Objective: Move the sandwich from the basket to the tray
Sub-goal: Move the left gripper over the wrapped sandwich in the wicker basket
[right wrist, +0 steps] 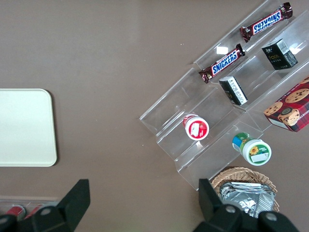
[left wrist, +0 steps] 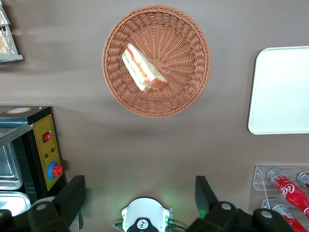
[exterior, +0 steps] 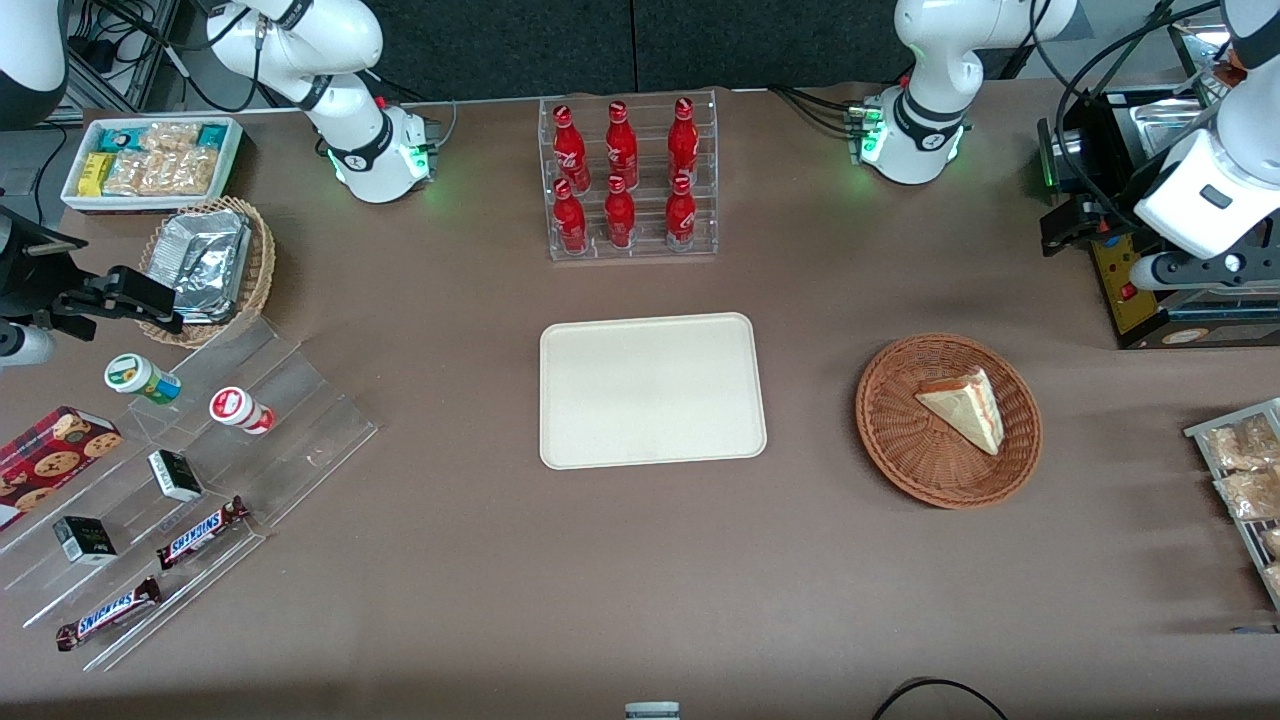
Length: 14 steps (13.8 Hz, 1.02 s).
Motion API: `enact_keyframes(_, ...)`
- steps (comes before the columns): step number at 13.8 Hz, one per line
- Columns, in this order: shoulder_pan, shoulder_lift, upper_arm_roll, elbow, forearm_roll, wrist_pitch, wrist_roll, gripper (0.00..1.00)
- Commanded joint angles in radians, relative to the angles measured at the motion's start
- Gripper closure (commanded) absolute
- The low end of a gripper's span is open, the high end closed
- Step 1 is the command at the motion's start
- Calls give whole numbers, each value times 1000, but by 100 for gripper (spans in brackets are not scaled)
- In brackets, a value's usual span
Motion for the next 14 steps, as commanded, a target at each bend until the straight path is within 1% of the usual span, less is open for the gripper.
enact_keyframes(1,-13,-5,8,0,18,15,5,0)
enact_keyframes(4,-11,-5,12,-45,27,32,6,0)
enact_keyframes(7,-9,-14,31,-179,30,185,8,0)
enact_keyframes(8,-9,-8,40,-216,39,213,6,0)
enact_keyframes(10,-8,-4,46,-299,93,279,3,0)
enact_keyframes(11,-8,-2,48,-338,102,323,-11,0)
enact_keyframes(14,-6,7,49,-408,102,429,-83,0)
